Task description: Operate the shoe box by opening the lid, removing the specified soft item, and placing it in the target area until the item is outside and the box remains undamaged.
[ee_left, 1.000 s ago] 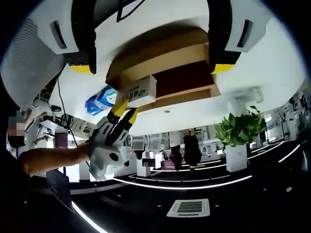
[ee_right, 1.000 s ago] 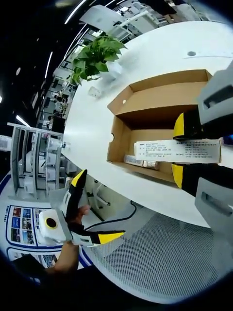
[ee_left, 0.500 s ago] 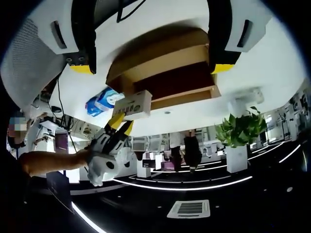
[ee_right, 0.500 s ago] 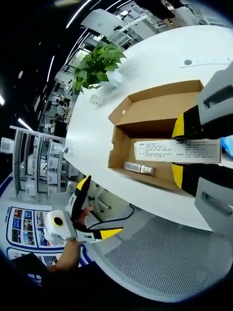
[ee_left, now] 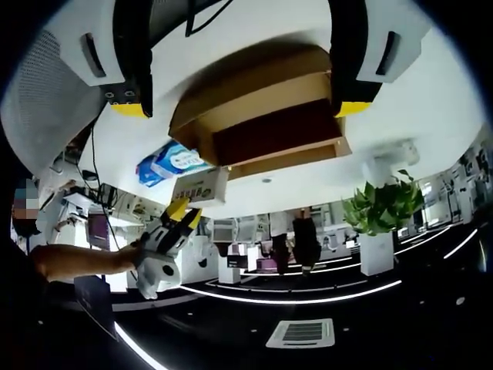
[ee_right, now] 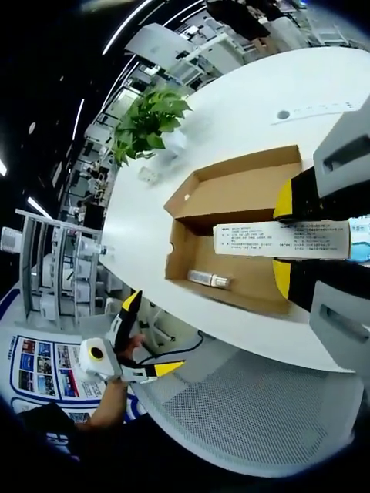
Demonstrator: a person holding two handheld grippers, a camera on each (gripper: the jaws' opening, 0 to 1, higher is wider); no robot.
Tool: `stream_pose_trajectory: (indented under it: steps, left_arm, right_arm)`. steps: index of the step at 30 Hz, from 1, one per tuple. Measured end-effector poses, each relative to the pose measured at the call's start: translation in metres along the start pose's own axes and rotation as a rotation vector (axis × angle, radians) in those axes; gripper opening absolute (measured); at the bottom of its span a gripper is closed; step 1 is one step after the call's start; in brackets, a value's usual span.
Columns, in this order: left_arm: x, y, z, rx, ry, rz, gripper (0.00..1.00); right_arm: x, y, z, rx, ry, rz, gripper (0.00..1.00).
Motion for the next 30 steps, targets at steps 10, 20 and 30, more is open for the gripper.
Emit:
stream_pose_trajectory:
  steps: [10, 20, 30]
  left_arm:
    - [0.0, 0.0, 0.0, -0.002, 0.0, -0.002, 1.0]
    - [0.001, 0.0, 0.001, -0.01, -0.003, 0.006, 1.0]
    - [0.001, 0.0, 0.001, -0.006, 0.001, 0.009, 1.0]
  right_arm:
    - [0.008, 0.021, 0.014, -0.003, -0.019, 0.037, 0.13]
    - [0.014, 0.04, 0.03, -0.012, -0.034, 0.068, 0.13]
    - [0.02, 0.058, 0.05, -0.031, -0.049, 0.097, 0.13]
Point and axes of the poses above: the point that each gripper's makers call its tool centre point, and the gripper's own axes: y roughly backward along the fingers, x roughly to its right, z roughly out of its underside, the point moved 6 cm from there along y, roughly backward along the fingers, and after that the axes turned 9 degrees about -z, right-handed, at the moved point
